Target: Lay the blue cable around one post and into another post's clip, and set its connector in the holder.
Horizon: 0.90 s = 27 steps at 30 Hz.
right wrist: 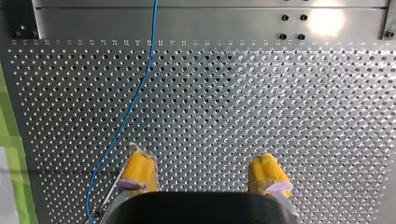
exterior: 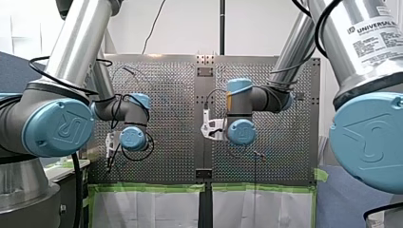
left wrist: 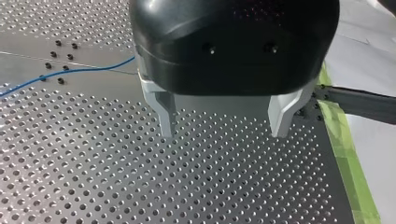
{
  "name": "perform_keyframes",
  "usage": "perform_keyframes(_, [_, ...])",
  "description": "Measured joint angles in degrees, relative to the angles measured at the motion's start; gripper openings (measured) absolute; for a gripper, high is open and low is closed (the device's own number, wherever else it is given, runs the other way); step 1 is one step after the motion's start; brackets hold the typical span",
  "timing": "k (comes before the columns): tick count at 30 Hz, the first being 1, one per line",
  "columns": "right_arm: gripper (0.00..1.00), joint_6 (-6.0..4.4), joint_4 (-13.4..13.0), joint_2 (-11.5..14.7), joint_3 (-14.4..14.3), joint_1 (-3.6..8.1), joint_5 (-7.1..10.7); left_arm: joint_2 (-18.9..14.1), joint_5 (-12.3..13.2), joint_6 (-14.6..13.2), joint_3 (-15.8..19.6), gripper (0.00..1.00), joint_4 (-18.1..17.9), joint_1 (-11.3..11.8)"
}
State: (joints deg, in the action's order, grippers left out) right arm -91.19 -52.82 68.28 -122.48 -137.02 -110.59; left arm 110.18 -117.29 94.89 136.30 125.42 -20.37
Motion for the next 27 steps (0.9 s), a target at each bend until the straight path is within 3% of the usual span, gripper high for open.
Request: perform_keyframes(27, [1.00,0.03,0.0,0.0,0.0,0.39,0.63,0.0,0.0,0.0,0.0,1.00,-0.2,-0.1])
